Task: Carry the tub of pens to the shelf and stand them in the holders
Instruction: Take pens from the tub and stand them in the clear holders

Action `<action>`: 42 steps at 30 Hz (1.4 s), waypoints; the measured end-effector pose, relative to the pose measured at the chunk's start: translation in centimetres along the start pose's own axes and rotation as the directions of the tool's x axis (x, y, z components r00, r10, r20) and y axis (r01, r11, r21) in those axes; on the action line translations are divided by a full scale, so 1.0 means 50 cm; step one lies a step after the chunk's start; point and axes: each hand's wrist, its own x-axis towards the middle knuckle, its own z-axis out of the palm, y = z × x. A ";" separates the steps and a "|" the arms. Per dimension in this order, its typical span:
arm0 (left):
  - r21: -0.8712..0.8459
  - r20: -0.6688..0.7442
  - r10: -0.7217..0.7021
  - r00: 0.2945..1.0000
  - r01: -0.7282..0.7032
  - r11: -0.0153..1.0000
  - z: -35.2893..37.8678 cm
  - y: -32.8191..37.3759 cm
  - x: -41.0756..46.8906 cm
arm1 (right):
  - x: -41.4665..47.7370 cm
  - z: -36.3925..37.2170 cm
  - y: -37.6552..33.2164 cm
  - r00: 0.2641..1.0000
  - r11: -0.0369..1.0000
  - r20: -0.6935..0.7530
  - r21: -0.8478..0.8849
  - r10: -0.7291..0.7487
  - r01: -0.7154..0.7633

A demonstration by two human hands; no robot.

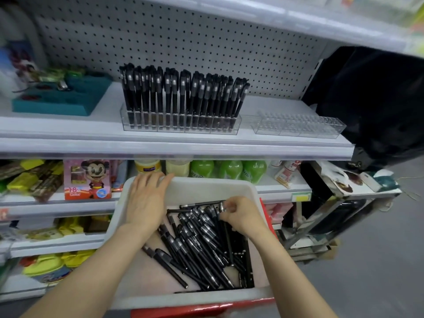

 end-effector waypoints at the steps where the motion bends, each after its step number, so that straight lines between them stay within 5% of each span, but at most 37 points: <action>1: 0.012 0.015 -0.001 1.000 0.001 1.000 -0.004 0.000 0.000 | -0.001 -0.011 -0.004 0.999 0.998 0.005 0.053 -0.035 0.034; 5: 0.052 0.070 0.000 0.998 -0.003 0.999 -0.041 0.021 0.011 | 0.000 -0.089 -0.030 0.984 0.964 0.010 0.206 -0.176 0.170; 9: -0.028 -0.039 0.062 0.997 -0.063 0.998 -0.099 0.103 0.065 | 0.032 -0.217 -0.054 0.950 0.894 -0.058 0.323 -0.308 0.310; 15: -0.080 -0.173 0.249 0.953 -0.265 0.961 -0.101 0.275 0.198 | 0.122 -0.433 -0.075 0.802 0.758 -0.378 0.301 -0.462 0.579; 20: -0.029 -0.191 0.302 0.934 -0.313 0.949 -0.051 0.374 0.305 | 0.216 -0.535 -0.098 0.672 0.693 -0.596 0.250 -0.440 0.676; 29: 0.056 -0.167 0.299 0.939 -0.294 0.954 -0.009 0.414 0.373 | 0.342 -0.504 -0.137 0.664 0.717 -0.507 0.122 -0.550 0.687; 37: 0.036 -0.142 0.283 0.948 -0.281 0.959 -0.017 0.426 0.378 | 0.385 -0.447 -0.095 0.759 0.806 -0.325 -0.018 -0.564 0.592; 42: 0.033 -0.139 0.290 0.947 -0.288 0.957 -0.025 0.432 0.378 | 0.392 -0.449 -0.047 0.714 0.736 -0.253 -0.435 -0.653 0.519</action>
